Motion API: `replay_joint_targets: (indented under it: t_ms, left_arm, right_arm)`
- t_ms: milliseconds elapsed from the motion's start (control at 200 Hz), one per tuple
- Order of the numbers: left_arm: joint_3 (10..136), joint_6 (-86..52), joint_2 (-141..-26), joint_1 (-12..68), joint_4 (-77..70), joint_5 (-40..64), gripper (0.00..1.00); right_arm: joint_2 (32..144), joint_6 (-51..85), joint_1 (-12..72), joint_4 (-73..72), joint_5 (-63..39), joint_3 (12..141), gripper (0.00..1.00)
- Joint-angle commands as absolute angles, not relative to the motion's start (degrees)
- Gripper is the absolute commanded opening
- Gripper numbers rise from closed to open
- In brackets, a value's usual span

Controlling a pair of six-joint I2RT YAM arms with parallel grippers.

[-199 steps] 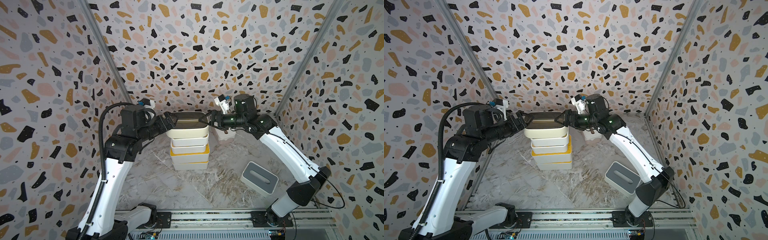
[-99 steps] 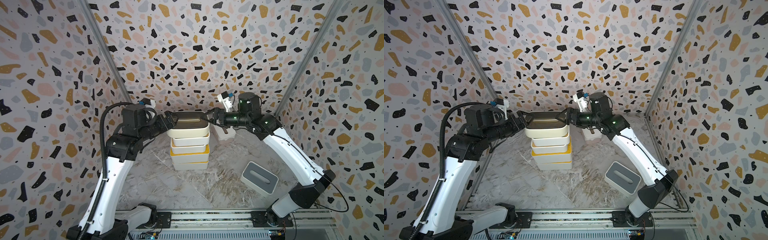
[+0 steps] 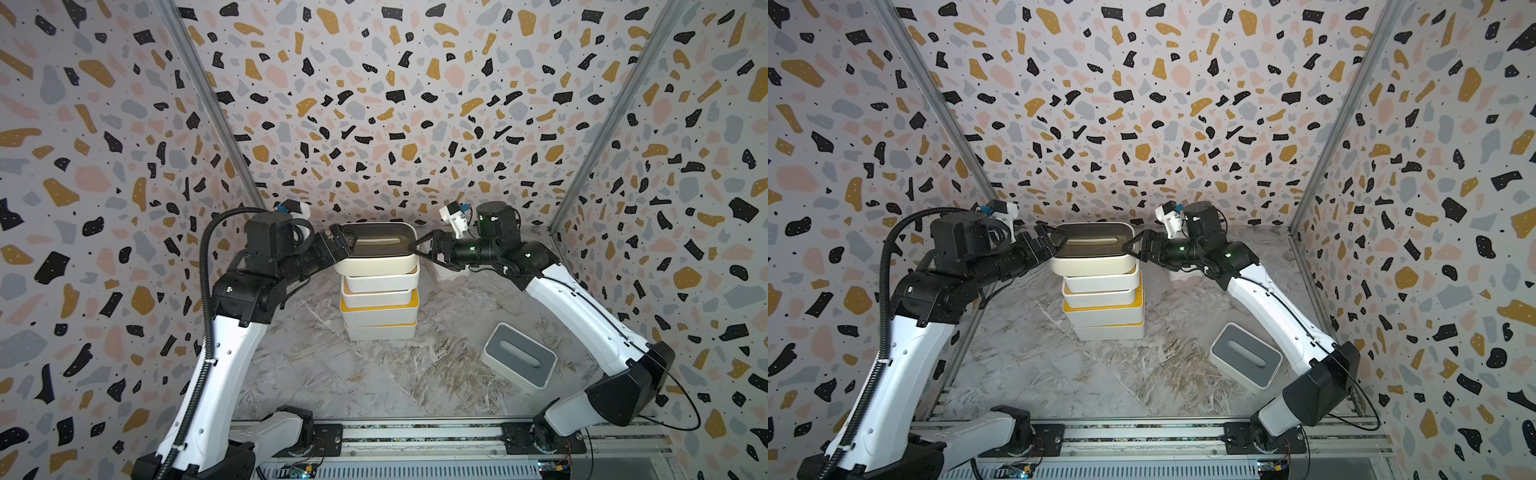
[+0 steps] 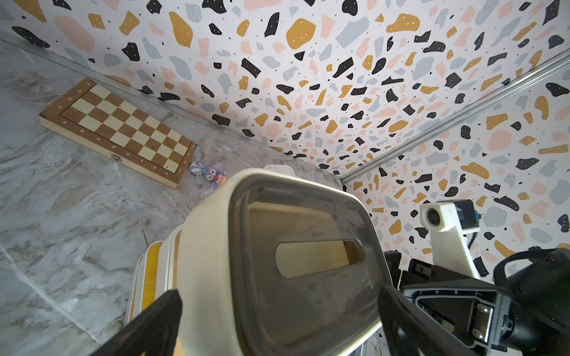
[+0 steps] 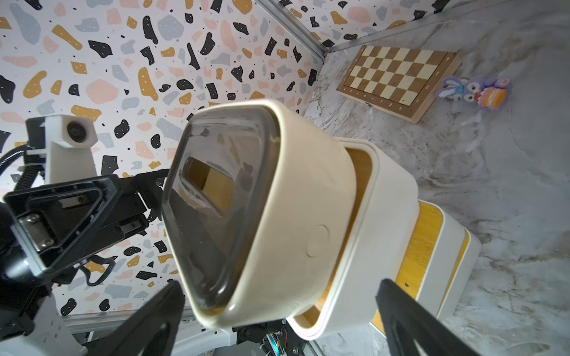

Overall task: Stack the tissue boxes
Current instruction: Place the tissue box at the tissue box, then adjust the tissue box on the tissue box.

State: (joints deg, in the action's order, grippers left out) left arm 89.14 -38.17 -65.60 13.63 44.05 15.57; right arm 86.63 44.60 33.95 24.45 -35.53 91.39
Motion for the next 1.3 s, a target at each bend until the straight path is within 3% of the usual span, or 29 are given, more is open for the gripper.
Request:
replay_joint_targets:
  t_ms: [0,511,861,1297]
  left_arm:
    - [87.4,-38.6,-65.2,13.9,42.0,17.2,1.0]
    - [87.5,-38.6,-64.8,13.3,42.1,17.5,0.99]
    - [84.6,-40.1,-64.2,12.8,41.1,19.8,1.0]
    - [80.4,-43.1,-63.8,12.7,37.3,23.9,1.0]
  right_arm:
    - [85.3,45.7,34.6,20.8,-37.2,91.7,0.99]
    - [86.0,49.4,37.8,15.1,-38.9,90.2,0.99]
    - [81.9,46.8,32.7,18.9,-36.7,88.1,0.99]
    - [84.6,50.7,34.8,9.7,-41.4,82.6,0.99]
